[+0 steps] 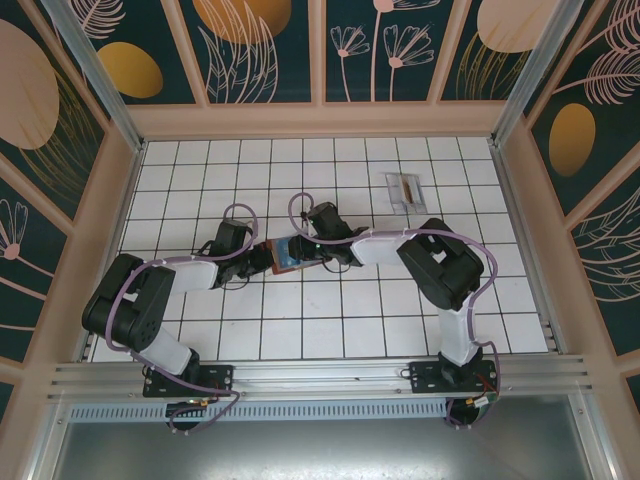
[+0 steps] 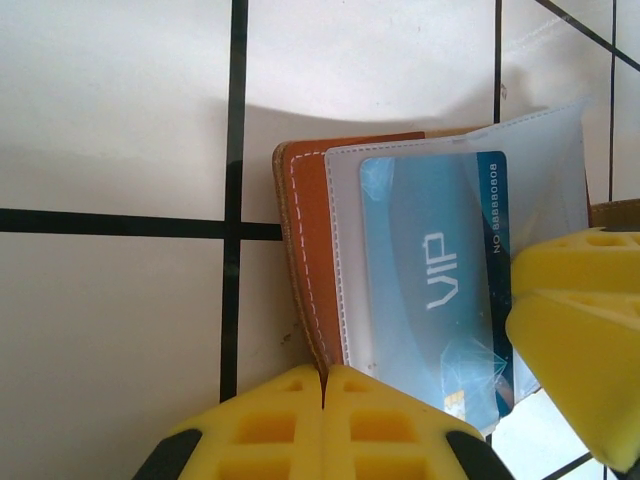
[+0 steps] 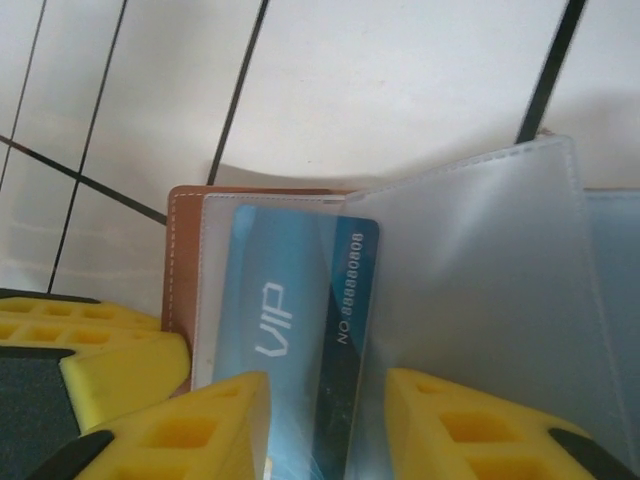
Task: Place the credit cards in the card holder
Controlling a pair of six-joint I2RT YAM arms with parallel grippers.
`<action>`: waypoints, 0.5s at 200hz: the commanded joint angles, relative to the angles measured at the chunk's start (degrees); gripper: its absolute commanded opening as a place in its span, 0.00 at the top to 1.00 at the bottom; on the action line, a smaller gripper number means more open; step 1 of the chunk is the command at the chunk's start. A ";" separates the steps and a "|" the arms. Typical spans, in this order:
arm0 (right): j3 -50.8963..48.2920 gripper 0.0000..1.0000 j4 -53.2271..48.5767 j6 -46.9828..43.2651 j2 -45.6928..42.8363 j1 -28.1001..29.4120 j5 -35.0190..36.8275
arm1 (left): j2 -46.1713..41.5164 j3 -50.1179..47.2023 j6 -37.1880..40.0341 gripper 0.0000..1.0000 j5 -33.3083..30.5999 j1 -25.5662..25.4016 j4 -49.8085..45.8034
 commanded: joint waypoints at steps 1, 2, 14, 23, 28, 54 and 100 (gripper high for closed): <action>1.97 0.72 -2.52 -2.00 1.42 -0.41 -0.77 | -0.31 -1.40 -0.24 0.96 -0.89 -0.43 -0.59; 1.97 0.72 -2.47 -2.05 1.44 -0.41 -0.81 | -0.37 -1.51 -0.22 0.96 -0.93 -0.43 -0.51; 2.14 0.77 -2.11 -2.19 1.65 -0.24 -1.13 | -1.08 -1.91 -0.50 0.94 -1.75 -0.43 -0.12; 2.15 0.79 -2.11 -2.32 1.65 -0.19 -1.10 | -1.38 -1.69 -0.38 0.94 -1.76 -0.43 -0.60; 2.26 0.80 -2.15 -2.36 1.77 -0.16 -1.19 | -1.56 -1.47 -0.21 0.94 -1.69 -0.43 -1.05; 2.85 0.86 -1.30 -2.40 2.96 -0.06 -3.57 | -2.36 -1.68 -0.10 0.94 -2.11 -0.48 -1.25; 3.72 0.90 0.80 -2.15 4.19 1.34 -6.85 | -2.80 -2.49 -0.80 0.92 -1.49 -0.43 0.00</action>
